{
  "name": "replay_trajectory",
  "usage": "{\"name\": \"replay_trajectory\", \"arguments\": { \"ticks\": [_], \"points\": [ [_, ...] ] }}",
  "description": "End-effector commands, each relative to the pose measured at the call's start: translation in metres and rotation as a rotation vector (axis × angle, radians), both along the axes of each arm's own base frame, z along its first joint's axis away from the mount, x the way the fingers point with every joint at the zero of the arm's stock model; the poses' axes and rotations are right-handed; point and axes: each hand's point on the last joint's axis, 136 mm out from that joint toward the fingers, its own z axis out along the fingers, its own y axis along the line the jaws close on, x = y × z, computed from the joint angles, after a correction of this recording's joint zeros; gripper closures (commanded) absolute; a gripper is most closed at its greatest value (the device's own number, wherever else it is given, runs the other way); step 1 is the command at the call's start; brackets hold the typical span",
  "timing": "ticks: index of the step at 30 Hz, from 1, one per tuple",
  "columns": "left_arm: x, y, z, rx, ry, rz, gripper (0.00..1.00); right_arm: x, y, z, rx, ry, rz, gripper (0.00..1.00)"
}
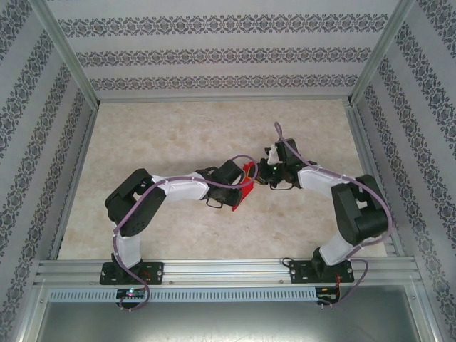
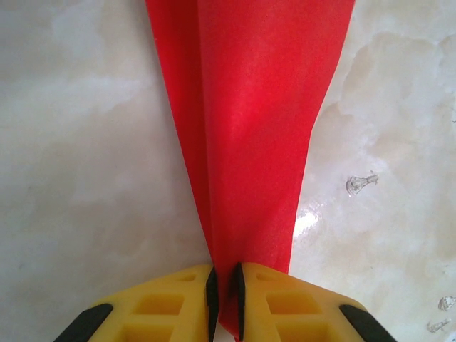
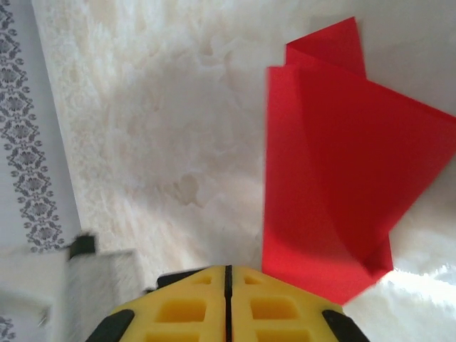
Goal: Fold a paper plane with a square sheet of paper (pick it up from the middle)
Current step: Fold the wing for the fifth time at the center of the table.
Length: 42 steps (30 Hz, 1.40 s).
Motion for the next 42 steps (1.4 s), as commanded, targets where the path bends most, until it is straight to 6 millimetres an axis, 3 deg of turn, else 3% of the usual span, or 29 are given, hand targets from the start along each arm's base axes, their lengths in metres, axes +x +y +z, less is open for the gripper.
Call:
{"name": "replay_trajectory", "arguments": {
  "ticks": [1, 7, 13, 23, 33, 36, 42],
  "points": [
    [-0.013, 0.031, -0.046, 0.135, 0.046, 0.006, 0.81, 0.008, 0.015, -0.006, 0.091, 0.015, -0.011, 0.93],
    [-0.016, 0.035, -0.048, 0.147, 0.047, -0.001, 0.81, 0.016, 0.029, -0.021, 0.157, 0.039, -0.006, 0.95],
    [-0.018, 0.037, -0.052, 0.156, 0.055, -0.006, 0.82, 0.021, 0.03, -0.042, 0.134, 0.069, -0.02, 0.94],
    [-0.023, 0.043, -0.055, 0.175, 0.063, -0.018, 0.84, 0.02, 0.002, -0.07, -0.084, 0.094, -0.046, 0.94],
    [-0.023, 0.041, -0.054, 0.156, 0.054, -0.024, 0.85, 0.011, 0.029, -0.003, 0.216, 0.044, -0.051, 0.94],
    [-0.023, 0.039, -0.052, 0.144, 0.049, -0.027, 0.85, 0.001, 0.038, 0.001, 0.242, 0.066, -0.041, 0.94],
    [-0.023, 0.037, -0.051, 0.133, 0.054, -0.03, 0.86, 0.0, 0.052, -0.017, 0.278, 0.111, -0.037, 0.94]
  ]
}}
